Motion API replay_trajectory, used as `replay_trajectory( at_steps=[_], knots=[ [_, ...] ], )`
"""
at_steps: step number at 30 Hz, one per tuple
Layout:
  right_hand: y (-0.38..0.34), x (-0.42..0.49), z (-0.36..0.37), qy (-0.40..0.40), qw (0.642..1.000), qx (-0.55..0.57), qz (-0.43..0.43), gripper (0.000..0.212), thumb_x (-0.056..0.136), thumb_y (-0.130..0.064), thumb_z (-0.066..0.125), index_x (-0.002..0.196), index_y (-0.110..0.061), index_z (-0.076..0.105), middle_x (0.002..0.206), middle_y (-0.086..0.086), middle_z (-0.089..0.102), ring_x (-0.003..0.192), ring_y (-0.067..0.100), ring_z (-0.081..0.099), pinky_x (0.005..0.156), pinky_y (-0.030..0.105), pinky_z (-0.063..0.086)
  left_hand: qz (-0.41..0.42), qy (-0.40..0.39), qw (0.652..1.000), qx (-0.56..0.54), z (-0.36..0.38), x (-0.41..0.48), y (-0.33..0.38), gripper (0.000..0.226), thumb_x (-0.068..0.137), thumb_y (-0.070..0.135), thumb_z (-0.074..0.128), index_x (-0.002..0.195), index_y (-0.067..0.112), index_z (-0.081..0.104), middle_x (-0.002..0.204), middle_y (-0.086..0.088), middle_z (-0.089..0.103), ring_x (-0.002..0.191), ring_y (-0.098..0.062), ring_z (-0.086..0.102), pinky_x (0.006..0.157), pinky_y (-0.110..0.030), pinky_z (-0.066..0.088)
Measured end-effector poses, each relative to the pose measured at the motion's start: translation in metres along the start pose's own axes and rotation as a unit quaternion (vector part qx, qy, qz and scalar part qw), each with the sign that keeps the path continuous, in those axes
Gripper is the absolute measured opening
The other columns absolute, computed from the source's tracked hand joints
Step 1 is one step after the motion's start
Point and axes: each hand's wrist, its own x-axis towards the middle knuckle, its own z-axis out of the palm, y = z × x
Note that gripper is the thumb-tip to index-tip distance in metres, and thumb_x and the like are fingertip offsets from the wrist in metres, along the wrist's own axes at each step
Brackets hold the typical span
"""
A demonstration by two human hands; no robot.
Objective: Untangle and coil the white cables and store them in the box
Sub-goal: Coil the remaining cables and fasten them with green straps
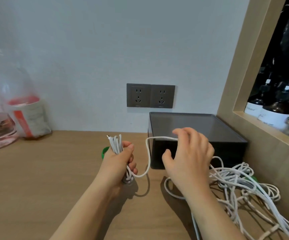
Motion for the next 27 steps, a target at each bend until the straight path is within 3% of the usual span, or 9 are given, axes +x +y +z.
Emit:
replay_trajectory(
  at_steps=[1, 2, 4, 7, 10, 13, 18, 23, 27],
  knots=[
    [-0.005, -0.004, 0.001, 0.062, 0.996, 0.046, -0.042, 0.027, 0.079, -0.026, 0.057, 0.106, -0.019, 0.058, 0.104, -0.001, 0.059, 0.100, 0.018, 0.046, 0.084, 0.034, 0.039, 0.006, 0.005, 1.000, 0.005, 0.000, 0.000, 0.000, 0.012, 0.098, 0.011, 0.049, 0.086, 0.014, 0.049, 0.049, 0.001, 0.034, 0.038, -0.011, 0.033, 0.041, -0.024, 0.036],
    [-0.011, -0.007, -0.001, 0.050, 0.990, 0.119, -0.052, 0.020, 0.082, -0.027, 0.051, 0.098, -0.020, 0.060, 0.094, -0.006, 0.060, 0.090, 0.014, 0.048, 0.076, 0.028, 0.038, 0.011, 0.010, 1.000, 0.011, 0.000, 0.000, 0.000, 0.013, 0.098, 0.013, 0.049, 0.084, 0.014, 0.049, 0.048, 0.002, 0.033, 0.038, -0.011, 0.031, 0.041, -0.024, 0.035],
    [-0.022, -0.010, -0.003, -0.118, 0.945, 0.302, 0.051, 0.017, 0.091, -0.034, 0.046, 0.091, -0.024, 0.059, 0.083, -0.010, 0.060, 0.078, 0.009, 0.053, 0.067, 0.023, 0.043, 0.017, 0.008, 1.000, 0.014, 0.002, -0.002, 0.000, 0.016, 0.098, 0.016, 0.049, 0.082, 0.015, 0.049, 0.047, 0.003, 0.031, 0.038, -0.011, 0.029, 0.042, -0.024, 0.034],
    [-0.023, -0.011, 0.000, -0.339, 0.811, 0.415, 0.234, 0.018, 0.090, -0.041, 0.054, 0.089, -0.025, 0.061, 0.082, 0.000, 0.064, 0.066, 0.010, 0.055, 0.059, 0.024, 0.046, 0.013, -0.013, 1.000, 0.002, 0.004, -0.006, 0.002, 0.015, 0.096, 0.023, 0.053, 0.084, 0.014, 0.049, 0.047, 0.003, 0.030, 0.035, -0.010, 0.029, 0.038, -0.022, 0.033],
    [-0.020, -0.009, -0.001, -0.357, 0.735, 0.494, 0.297, 0.016, 0.091, -0.029, 0.057, 0.088, -0.017, 0.068, 0.074, 0.006, 0.057, 0.052, 0.009, 0.042, 0.043, 0.019, 0.033, 0.000, -0.042, 0.999, 0.021, 0.006, -0.011, 0.004, 0.022, 0.093, 0.032, 0.054, 0.089, 0.011, 0.050, 0.045, 0.003, 0.031, 0.034, -0.010, 0.031, 0.037, -0.022, 0.034],
    [-0.016, -0.004, -0.006, -0.347, 0.700, 0.550, 0.295, 0.010, 0.092, -0.015, 0.057, 0.091, -0.012, 0.067, 0.069, 0.007, 0.049, 0.046, 0.007, 0.036, 0.039, 0.018, 0.026, -0.009, -0.061, 0.995, 0.075, 0.006, -0.012, 0.004, 0.034, 0.089, 0.043, 0.054, 0.092, 0.009, 0.054, 0.045, 0.002, 0.036, 0.035, -0.011, 0.035, 0.039, -0.023, 0.037],
    [-0.023, -0.007, -0.012, -0.348, 0.711, 0.544, 0.279, 0.004, 0.091, -0.012, 0.055, 0.089, -0.009, 0.053, 0.062, 0.003, 0.045, 0.043, 0.007, 0.035, 0.038, 0.018, 0.029, 0.023, -0.023, 0.989, 0.145, 0.004, -0.009, 0.000, 0.048, 0.084, 0.052, 0.054, 0.105, 0.010, 0.055, 0.051, 0.002, 0.048, 0.043, -0.012, 0.047, 0.046, -0.024, 0.042],
    [-0.031, -0.011, -0.015, -0.384, 0.740, 0.510, 0.215, 0.011, 0.082, -0.018, 0.070, 0.085, -0.019, 0.059, 0.067, -0.005, 0.057, 0.050, 0.001, 0.053, 0.046, 0.012, 0.039, 0.073, -0.006, 0.983, 0.166, 0.003, -0.006, -0.003, 0.049, 0.071, 0.060, 0.054, 0.093, 0.015, 0.054, 0.080, -0.018, 0.059, 0.070, -0.023, 0.060, 0.066, -0.040, 0.054],
    [-0.031, -0.012, -0.013, -0.373, 0.750, 0.506, 0.206, 0.012, 0.081, -0.014, 0.072, 0.085, -0.018, 0.061, 0.069, -0.001, 0.058, 0.046, 0.001, 0.053, 0.045, 0.012, 0.040, 0.035, -0.005, 0.992, 0.125, 0.007, -0.007, -0.005, 0.040, 0.080, 0.059, 0.050, 0.099, 0.024, 0.055, 0.113, -0.028, 0.060, 0.102, -0.041, 0.063, 0.082, -0.045, 0.054]
  ],
)
